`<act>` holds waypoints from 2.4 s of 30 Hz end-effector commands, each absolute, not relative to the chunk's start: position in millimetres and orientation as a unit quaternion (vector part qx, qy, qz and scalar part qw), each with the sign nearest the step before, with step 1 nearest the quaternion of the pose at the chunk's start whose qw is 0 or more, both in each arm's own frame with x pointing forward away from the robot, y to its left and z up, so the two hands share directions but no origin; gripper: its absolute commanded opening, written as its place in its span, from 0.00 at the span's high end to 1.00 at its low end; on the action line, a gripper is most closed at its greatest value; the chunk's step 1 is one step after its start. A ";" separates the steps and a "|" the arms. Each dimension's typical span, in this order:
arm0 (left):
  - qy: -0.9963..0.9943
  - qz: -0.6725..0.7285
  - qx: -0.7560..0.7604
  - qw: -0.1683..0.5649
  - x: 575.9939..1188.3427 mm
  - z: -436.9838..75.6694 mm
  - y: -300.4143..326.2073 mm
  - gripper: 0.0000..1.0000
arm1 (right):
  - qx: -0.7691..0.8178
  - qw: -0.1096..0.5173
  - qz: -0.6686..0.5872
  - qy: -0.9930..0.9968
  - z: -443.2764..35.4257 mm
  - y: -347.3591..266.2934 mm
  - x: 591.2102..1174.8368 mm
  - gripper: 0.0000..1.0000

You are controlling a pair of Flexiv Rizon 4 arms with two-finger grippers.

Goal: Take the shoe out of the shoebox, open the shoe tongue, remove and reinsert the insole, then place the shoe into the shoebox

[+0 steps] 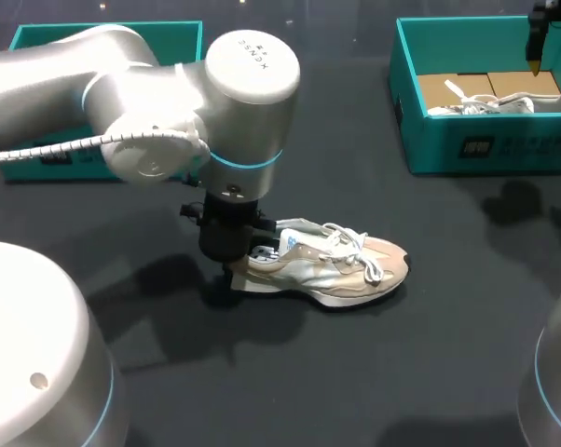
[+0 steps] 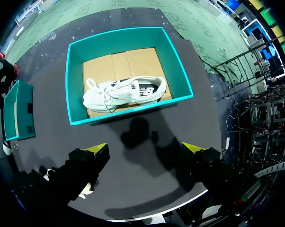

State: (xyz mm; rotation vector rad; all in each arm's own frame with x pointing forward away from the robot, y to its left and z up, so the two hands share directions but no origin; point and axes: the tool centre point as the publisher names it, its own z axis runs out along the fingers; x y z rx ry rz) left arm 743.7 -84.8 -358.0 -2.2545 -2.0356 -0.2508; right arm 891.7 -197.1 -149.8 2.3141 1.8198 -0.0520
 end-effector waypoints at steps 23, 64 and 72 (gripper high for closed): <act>-0.654 -0.074 -0.752 0.038 750.8 -364.3 -93.5 0.00 | 0.782 0.098 -0.017 0.615 -149.9 -197.1 891.7 0.00; -0.809 0.336 -0.468 0.120 754.4 -252.4 2.6 0.00 | 0.782 0.098 -0.017 0.615 -149.9 -197.1 891.7 0.00; -0.809 0.336 -0.468 0.120 754.4 -252.4 2.6 0.00 | 0.782 0.098 -0.017 0.615 -149.9 -197.1 891.7 0.00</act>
